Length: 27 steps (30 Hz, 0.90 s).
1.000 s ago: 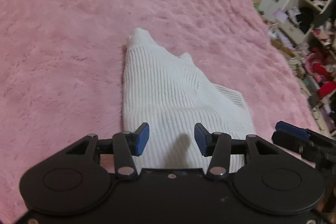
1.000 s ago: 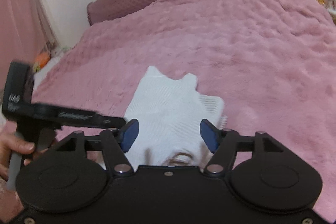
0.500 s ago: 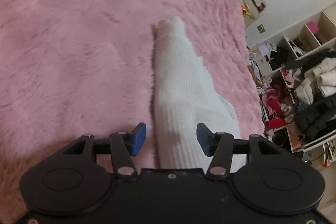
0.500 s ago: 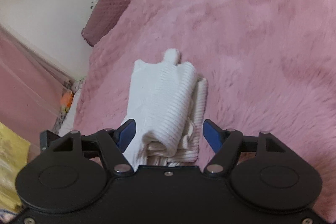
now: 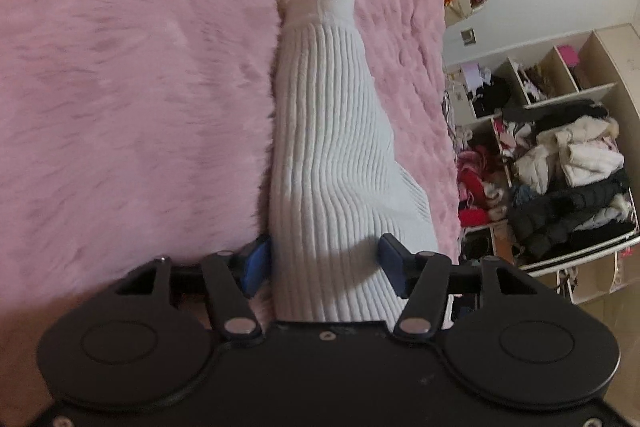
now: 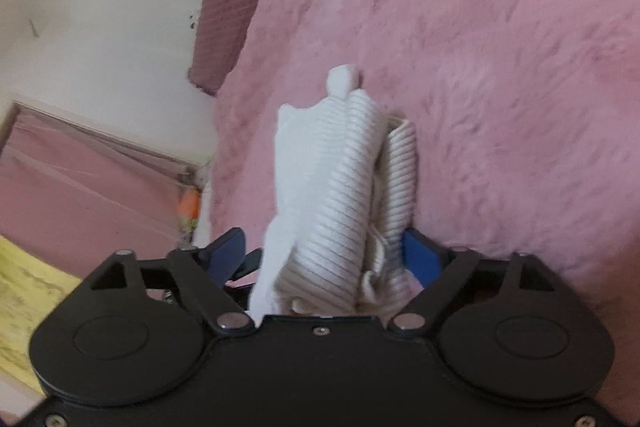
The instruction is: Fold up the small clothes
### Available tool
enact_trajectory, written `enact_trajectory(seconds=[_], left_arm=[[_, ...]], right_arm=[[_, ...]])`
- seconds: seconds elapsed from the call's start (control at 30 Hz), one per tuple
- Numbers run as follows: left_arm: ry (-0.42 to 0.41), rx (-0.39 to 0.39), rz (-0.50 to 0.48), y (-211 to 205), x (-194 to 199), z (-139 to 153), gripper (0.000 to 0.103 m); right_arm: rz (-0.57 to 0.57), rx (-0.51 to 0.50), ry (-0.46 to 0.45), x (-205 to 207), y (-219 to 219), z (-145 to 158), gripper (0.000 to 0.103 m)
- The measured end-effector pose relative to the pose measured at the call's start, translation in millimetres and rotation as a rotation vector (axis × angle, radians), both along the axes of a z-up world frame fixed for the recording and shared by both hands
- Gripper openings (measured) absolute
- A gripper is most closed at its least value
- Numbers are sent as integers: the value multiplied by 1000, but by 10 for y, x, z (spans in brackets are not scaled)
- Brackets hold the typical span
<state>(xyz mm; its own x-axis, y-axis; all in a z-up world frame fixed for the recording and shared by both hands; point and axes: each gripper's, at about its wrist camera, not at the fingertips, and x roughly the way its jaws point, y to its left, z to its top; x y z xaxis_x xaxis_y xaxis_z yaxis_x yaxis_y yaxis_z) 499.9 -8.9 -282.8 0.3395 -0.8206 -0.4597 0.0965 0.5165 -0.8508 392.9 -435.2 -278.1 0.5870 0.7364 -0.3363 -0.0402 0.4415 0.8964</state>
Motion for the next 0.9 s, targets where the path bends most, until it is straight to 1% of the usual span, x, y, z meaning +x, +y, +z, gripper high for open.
enact_trajectory(seconds=[0.03,0.07,0.17,0.27,0.33,0.47,0.53,0.63,0.67,0.7,0.73,0.77,0.8,0.9], left_arm=[[3,6,-5,-25,29,1,62],[4,9,-9,-33,59,4,63],[-5,13,-22,-41,132,15,64],[4,-15,-13,-75,165,-20,64],[-2,-16,-10,-132,178,-10,64],[-8,-18,0,-168,166,18,64],[-10,-15,0,-175,166,27,63],[-13,-11,8,-179,159,35,62],[-14,-11,10,-184,157,38,61],[-17,-12,12,-179,151,38,59],[-21,-14,16,-193,150,52,52],[-27,-19,21,-188,135,64,47],[-34,-27,25,-188,115,78,40],[-49,-51,32,-146,86,157,37]], right_arm=[[-4,-27,22,28,24,2,86],[2,-32,26,41,37,15,85],[44,-47,11,49,68,55,86],[45,-9,19,122,91,40,86],[41,2,15,166,136,37,86],[66,-21,0,234,296,85,85],[80,-60,-3,246,323,82,81],[84,-87,2,260,345,111,73],[83,-90,5,259,338,119,68],[85,-88,7,257,332,131,64],[86,-92,6,254,321,136,61],[87,-101,2,242,309,160,54],[88,-109,-2,234,310,190,51],[92,-112,-17,212,336,281,46]])
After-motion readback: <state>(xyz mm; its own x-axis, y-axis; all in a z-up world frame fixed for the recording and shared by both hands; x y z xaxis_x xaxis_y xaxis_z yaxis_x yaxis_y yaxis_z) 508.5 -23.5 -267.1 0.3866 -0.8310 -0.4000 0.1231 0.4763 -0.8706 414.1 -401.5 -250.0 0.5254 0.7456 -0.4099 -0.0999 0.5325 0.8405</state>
